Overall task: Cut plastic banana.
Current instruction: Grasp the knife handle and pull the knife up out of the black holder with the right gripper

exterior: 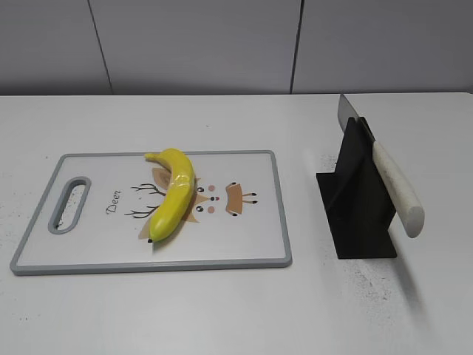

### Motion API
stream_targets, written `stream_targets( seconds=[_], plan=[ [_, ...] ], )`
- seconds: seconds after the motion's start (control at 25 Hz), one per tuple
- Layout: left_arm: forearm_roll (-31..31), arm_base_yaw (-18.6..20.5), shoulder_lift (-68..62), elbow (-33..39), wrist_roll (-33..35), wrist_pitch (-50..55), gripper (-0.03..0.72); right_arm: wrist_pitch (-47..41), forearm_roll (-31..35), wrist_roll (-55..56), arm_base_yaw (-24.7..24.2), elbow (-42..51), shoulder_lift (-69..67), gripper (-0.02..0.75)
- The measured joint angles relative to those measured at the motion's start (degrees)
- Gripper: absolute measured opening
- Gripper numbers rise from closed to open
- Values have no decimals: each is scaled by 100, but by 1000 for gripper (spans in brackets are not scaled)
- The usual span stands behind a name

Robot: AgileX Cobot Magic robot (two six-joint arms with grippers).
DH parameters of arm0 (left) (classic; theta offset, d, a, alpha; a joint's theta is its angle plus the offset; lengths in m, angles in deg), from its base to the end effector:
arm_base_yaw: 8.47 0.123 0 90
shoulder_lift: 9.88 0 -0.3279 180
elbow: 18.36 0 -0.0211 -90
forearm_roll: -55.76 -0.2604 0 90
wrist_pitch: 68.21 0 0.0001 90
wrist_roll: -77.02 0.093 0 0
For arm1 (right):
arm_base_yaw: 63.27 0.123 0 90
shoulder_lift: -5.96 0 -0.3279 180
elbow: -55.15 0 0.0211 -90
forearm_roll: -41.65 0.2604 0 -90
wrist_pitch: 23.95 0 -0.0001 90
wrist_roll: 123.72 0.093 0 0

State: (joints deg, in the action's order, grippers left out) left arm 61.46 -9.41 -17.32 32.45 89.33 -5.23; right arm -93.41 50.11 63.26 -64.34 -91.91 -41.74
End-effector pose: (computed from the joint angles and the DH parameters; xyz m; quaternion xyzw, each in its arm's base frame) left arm -0.0357 -0.0076 0.2725 0.1024 0.8642 -0.0009 0.4926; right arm 0.0792 0.0113 0.3490 0.0748 0.9606 0.0866 0.2531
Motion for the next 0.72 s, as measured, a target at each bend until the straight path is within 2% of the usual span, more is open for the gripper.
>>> stream_targets(
  seconds=[0.24,0.44,0.72],
  plan=[
    [0,0,0,0,0,0,585,-11,67,94,566,-119,-919,483],
    [0,0,0,0,0,0,585,-16,-71,100,1076,-759,-1867,456],
    [0,0,0,0,0,0,585,-11,194,100,1154,-1692,-3124,454]
  ],
)
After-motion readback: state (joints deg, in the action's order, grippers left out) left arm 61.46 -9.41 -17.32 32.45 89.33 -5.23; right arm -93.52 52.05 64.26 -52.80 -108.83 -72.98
